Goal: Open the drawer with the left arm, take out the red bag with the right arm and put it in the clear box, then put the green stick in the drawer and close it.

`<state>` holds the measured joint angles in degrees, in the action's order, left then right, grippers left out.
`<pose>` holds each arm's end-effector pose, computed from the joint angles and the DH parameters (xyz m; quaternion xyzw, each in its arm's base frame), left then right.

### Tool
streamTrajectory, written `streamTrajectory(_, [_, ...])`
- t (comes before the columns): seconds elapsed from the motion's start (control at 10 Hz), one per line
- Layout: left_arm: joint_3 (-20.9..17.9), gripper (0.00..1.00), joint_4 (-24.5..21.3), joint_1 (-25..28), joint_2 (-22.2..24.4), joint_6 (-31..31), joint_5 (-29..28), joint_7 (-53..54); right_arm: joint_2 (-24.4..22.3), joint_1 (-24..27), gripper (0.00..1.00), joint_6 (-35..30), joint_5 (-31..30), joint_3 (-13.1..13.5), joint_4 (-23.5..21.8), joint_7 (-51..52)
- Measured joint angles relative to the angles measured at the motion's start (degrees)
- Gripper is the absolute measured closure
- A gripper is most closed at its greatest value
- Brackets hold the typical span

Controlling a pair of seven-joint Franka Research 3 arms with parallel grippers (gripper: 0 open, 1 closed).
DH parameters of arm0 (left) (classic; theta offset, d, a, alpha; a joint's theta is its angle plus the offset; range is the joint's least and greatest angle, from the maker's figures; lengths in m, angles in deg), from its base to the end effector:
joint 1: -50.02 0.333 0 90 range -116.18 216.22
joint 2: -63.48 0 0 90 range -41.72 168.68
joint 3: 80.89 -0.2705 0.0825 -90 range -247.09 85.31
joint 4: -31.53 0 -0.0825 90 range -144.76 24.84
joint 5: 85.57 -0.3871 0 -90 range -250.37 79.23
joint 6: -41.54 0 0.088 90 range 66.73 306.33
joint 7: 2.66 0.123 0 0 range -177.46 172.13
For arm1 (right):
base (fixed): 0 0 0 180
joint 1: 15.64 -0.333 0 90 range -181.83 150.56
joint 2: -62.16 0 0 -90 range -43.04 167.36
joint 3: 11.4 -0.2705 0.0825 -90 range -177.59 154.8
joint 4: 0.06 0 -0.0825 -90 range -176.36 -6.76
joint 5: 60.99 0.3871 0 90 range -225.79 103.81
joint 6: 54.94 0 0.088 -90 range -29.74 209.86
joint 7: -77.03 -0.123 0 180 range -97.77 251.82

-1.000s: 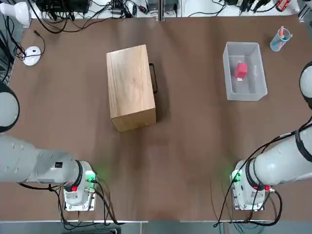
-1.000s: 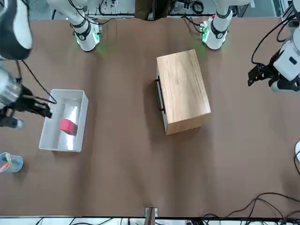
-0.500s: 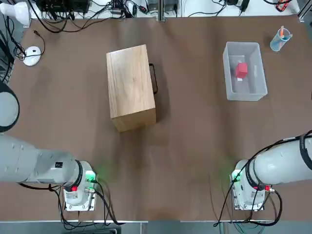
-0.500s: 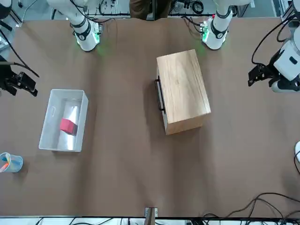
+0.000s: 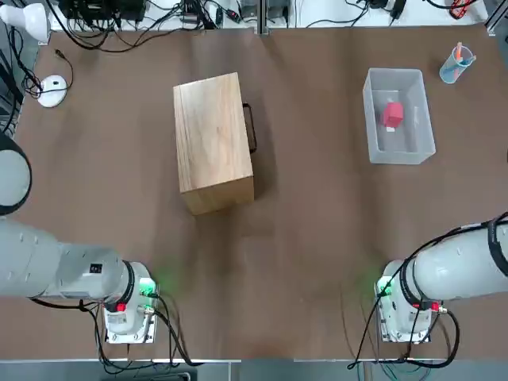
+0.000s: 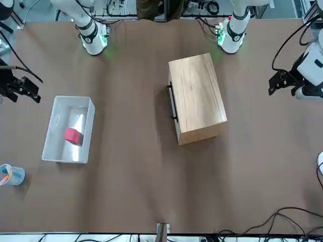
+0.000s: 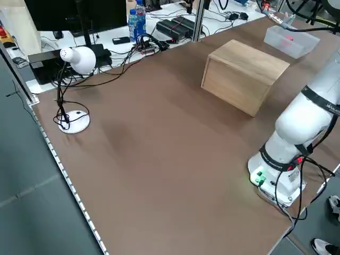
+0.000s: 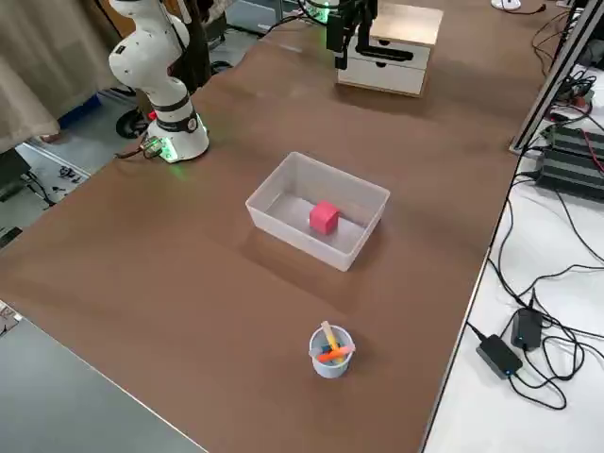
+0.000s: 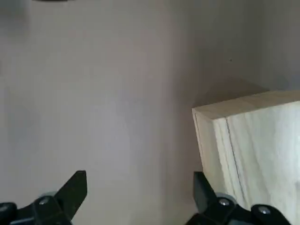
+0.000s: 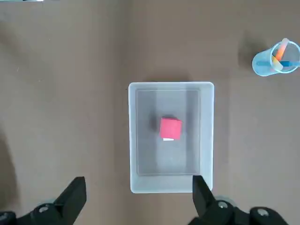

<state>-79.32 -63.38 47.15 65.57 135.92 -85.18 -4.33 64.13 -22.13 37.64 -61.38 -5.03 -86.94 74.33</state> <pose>0.5528 -0.0439 0.5491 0.9996 -0.0240 0.0134 0.0036 0.5729 0.0013 0.5739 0.9992 -0.0224 0.0328 0.0045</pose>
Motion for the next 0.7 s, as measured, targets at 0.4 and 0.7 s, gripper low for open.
streamTrajectory(0.4, [-0.02, 0.00, 0.00, 0.00, -0.11, 0.03, 0.00, 0.00, 0.02, 8.90, 0.00, -0.04, -0.07, -7.82, -0.06, 0.05])
streamTrajectory(0.7, [-0.03, 0.00, 0.00, 0.00, -0.31, 0.11, 0.00, 0.00, 0.03, 10.08, 0.00, -0.05, -0.65, -9.25, -0.06, 0.05])
